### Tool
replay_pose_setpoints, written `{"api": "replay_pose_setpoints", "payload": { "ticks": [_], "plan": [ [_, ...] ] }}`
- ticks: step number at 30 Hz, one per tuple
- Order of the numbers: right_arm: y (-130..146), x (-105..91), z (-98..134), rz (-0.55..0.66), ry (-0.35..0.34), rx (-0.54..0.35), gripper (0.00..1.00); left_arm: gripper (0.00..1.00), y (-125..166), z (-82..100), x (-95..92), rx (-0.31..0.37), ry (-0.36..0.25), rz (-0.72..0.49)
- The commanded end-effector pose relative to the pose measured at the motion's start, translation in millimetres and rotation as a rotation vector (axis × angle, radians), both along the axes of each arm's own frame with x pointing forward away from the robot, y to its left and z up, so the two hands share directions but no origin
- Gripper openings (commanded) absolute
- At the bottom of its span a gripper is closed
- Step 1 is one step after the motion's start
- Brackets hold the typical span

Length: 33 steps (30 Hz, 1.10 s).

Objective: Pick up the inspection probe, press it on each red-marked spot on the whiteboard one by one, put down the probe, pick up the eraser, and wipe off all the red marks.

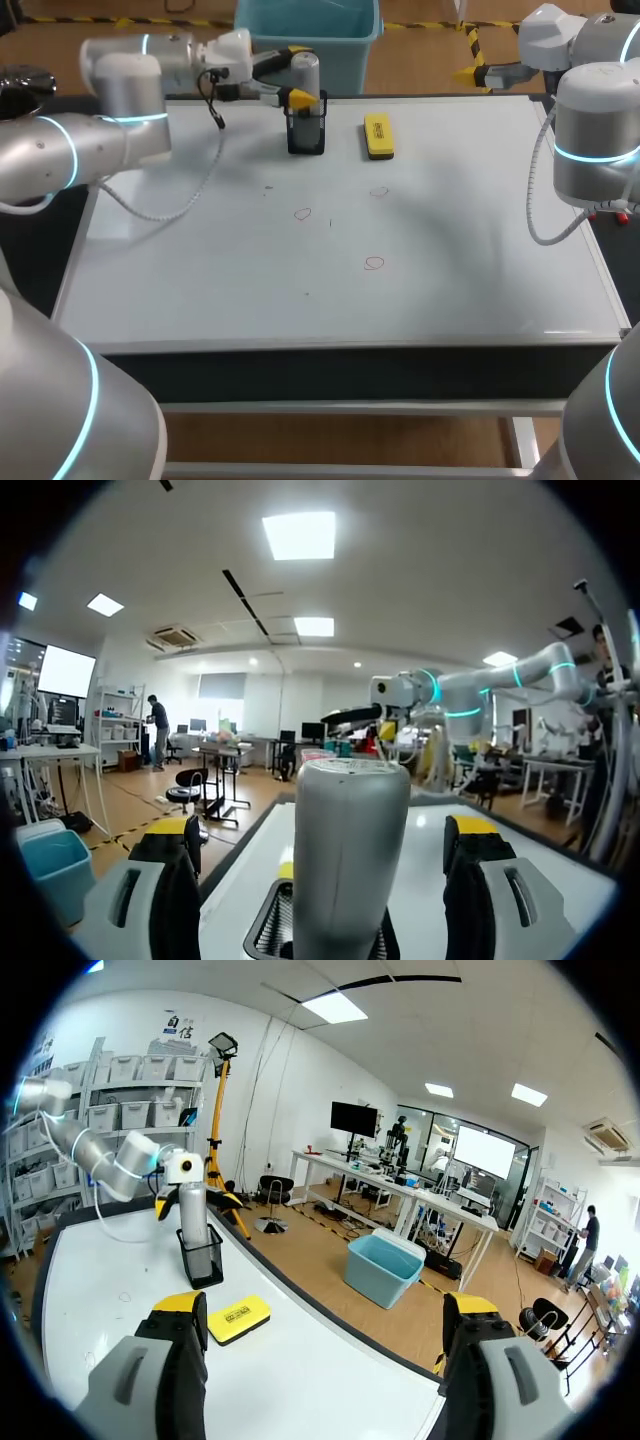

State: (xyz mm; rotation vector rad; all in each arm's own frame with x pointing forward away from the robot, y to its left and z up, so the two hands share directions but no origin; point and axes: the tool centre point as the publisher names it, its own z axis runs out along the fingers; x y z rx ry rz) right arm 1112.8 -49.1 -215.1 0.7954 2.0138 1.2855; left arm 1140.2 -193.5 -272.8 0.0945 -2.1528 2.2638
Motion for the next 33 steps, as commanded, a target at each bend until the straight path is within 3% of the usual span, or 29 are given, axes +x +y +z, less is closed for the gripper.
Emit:
{"api": "replay_pose_setpoints", "payload": {
  "ticks": [1, 26, 27, 28, 29, 30, 31, 33],
  "plan": [
    [-0.2, 0.5, -0.4, 0.001, -0.001, 0.001, 1.00, 1.00, -5.6, -4.5, -3.3, -0.004, -0.001, 0.012],
    [-0.2, 0.5, -0.4, 0.001, -0.001, 0.001, 1.00, 0.98, -11.8, -2.7, 3.6, 0.004, -0.002, 0.011],
    [-0.2, 0.5, -0.4, 0.001, -0.001, 0.001, 1.00, 0.89, -12.1, -3.2, 3.8, 0.005, 0.000, 0.010],
    [-0.2, 0.5, -0.4, 0.001, -0.001, 0.001, 1.00, 0.49, -12.2, -3.6, 3.8, 0.006, 0.002, 0.011],
    [-0.2, 0.5, -0.4, 0.001, -0.001, 0.001, 1.00, 0.42, -12.2, -3.9, 3.7, 0.006, 0.004, 0.011],
    [-0.2, 0.5, -0.4, 0.001, -0.001, 0.001, 1.00, 0.18, -12.2, -4.3, 3.3, 0.006, 0.006, 0.012],
    [-0.2, 0.5, -0.4, 0.001, -0.001, 0.001, 1.00, 0.00, -12.3, -4.8, 2.8, 0.007, 0.007, 0.011],
    [-0.2, 0.5, -0.4, 0.001, -0.001, 0.001, 1.00, 0.00, -12.3, -5.8, 1.7, 0.009, 0.008, 0.006]
  ]
}}
